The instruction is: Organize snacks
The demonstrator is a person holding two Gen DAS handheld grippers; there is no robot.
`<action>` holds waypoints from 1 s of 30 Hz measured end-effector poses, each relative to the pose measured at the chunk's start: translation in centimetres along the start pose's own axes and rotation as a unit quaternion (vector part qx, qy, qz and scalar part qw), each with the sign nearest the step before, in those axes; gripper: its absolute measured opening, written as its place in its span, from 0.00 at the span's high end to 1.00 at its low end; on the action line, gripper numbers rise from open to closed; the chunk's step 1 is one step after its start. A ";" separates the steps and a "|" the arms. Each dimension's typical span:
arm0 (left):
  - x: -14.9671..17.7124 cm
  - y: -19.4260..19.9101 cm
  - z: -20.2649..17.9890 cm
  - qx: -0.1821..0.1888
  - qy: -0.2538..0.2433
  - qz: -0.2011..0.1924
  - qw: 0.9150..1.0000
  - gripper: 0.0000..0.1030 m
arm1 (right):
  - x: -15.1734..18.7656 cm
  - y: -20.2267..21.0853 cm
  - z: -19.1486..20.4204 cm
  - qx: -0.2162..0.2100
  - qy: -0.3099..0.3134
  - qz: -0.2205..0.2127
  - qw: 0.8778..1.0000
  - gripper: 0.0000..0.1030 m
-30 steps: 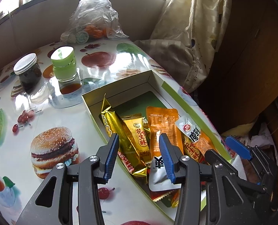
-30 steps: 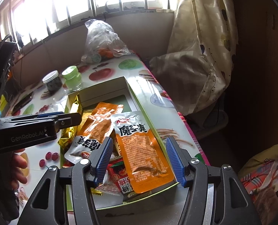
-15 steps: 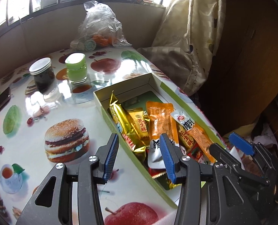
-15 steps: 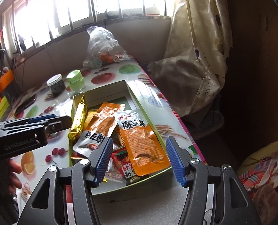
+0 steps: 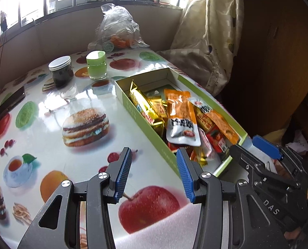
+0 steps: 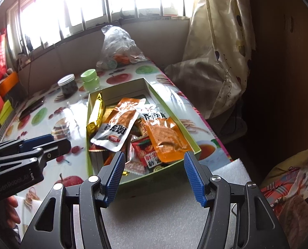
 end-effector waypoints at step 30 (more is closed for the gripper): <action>8.1 1.4 0.1 -0.017 0.004 0.041 0.999 0.55 | 6.4 1.9 1.6 0.037 0.019 0.041 0.998 0.42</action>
Point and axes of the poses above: each gripper's, at about its wrist camera, not at the fingertips, and y roughly against the way its jaws point, z to its left, x to its underside, the point moved 1 cm from there along -y, roughly the way its jaws point, and after that the axes turned 9 degrees about -z, right-handed, at the moved point
